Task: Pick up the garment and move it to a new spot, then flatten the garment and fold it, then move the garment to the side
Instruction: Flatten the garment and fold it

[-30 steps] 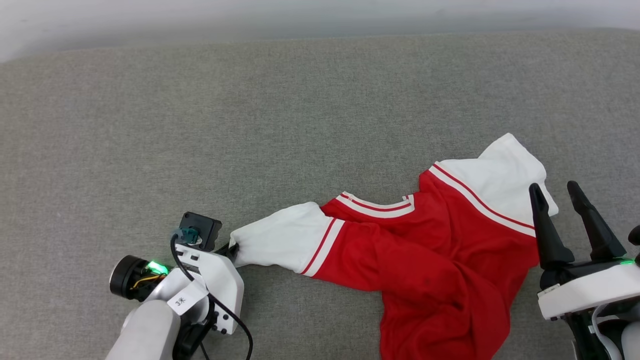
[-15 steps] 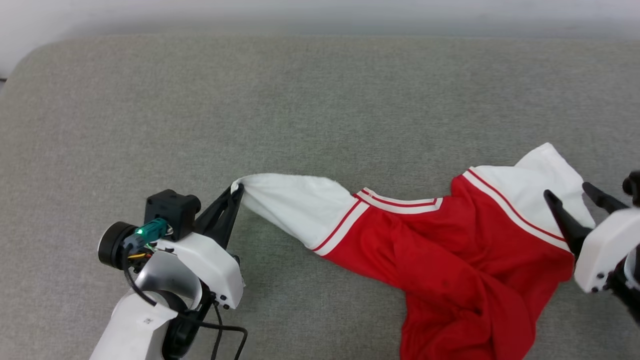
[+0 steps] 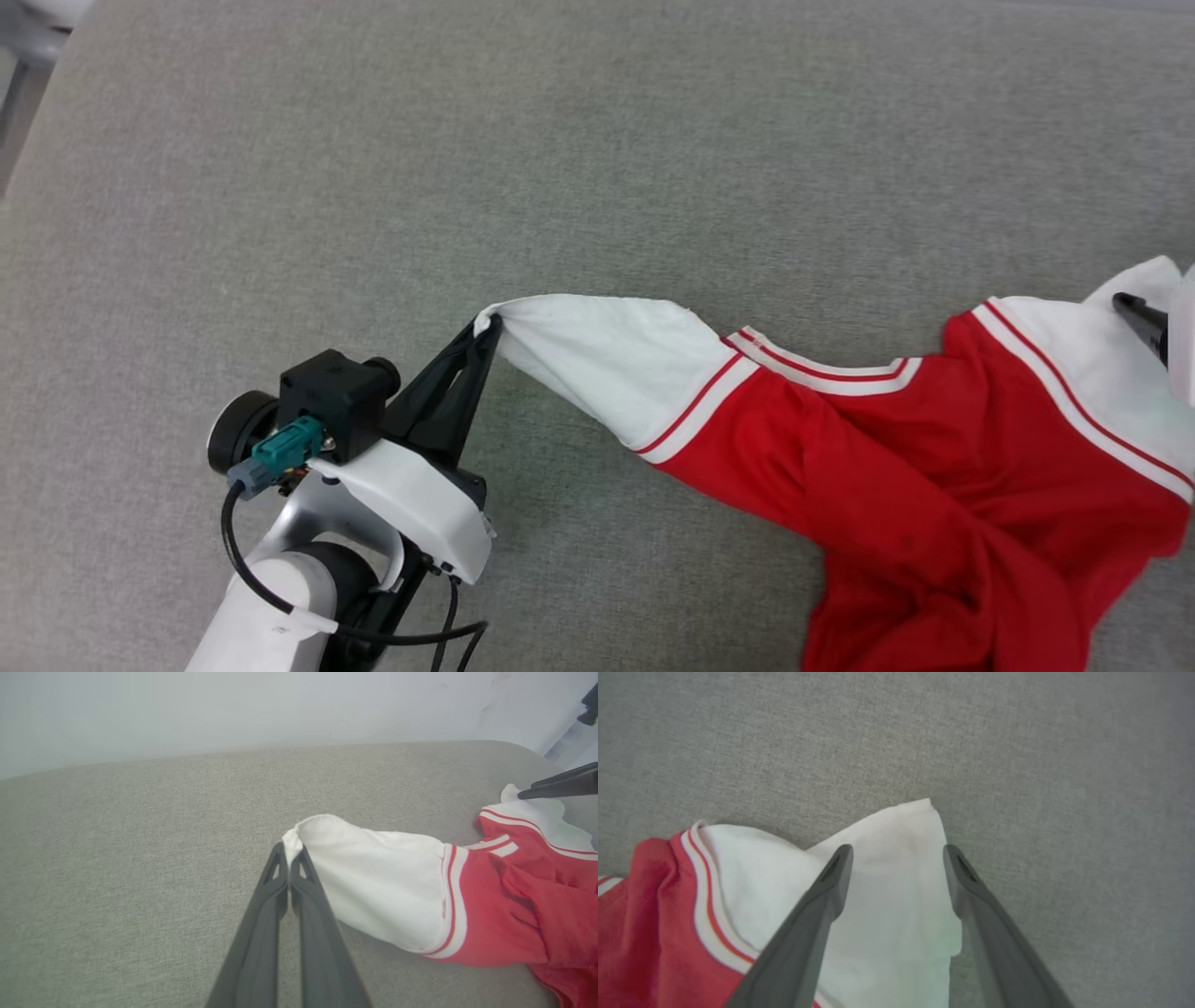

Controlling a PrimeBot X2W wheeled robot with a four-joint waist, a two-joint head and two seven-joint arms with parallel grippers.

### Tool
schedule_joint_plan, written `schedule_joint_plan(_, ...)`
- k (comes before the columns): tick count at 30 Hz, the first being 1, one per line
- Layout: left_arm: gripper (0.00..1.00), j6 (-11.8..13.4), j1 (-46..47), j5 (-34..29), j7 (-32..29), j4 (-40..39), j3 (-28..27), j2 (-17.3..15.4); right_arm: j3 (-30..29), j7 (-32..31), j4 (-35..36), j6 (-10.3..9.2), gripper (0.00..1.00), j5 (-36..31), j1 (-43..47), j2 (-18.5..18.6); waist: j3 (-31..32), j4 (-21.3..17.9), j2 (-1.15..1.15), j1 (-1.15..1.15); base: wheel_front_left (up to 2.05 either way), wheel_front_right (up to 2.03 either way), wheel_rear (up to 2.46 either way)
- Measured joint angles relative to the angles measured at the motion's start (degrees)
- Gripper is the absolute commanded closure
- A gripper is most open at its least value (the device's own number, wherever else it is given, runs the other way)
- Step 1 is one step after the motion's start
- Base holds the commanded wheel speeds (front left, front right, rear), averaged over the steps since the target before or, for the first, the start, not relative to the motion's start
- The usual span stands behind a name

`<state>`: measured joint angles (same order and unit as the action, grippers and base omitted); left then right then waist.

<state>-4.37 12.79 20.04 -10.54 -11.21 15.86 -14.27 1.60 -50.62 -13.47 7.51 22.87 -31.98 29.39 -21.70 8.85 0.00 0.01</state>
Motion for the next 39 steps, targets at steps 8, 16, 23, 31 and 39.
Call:
schedule_joint_plan(8, 1.00, -0.13, 0.34, 0.37, -0.05, -0.60, 0.96, 0.32, 2.67, -2.97, -5.90, 0.01, 0.00, -1.30, -3.46, 1.81, -1.94, 2.06, 0.00, 0.00, 0.00, 0.00, 0.00)
schedule_joint_plan(16, 1.00, -0.14, 0.83, 0.75, 0.21, -0.42, 1.38, 0.41, 3.91, -5.56, -8.14, -0.12, 0.00, 0.73, -3.63, 2.07, -3.05, 2.49, 0.00, -0.01, 0.00, 0.00, 0.00)
schedule_joint_plan(23, 1.00, -0.14, 1.41, 0.87, 0.73, 0.49, 0.98, -0.14, 5.00, -3.92, -7.82, 0.00, 1.00, 3.14, -2.38, 1.83, -2.54, 2.12, 0.00, -0.01, 0.00, 0.00, 0.00)
schedule_joint_plan(31, 1.00, -0.08, 1.39, 1.33, 1.21, 1.49, -0.13, -1.53, 4.86, 4.93, -8.17, 0.01, 1.00, 4.43, -1.29, 1.21, 0.99, 0.49, 0.00, 0.00, 0.00, 0.00, 0.00)
schedule_joint_plan(39, 1.00, 0.18, 0.54, 1.88, 1.13, 1.67, -1.63, -3.46, 5.08, 13.82, -6.61, 0.01, 1.00, 6.09, -1.17, 1.24, 6.62, -2.16, 0.00, -0.01, 0.00, 0.00, 0.00)
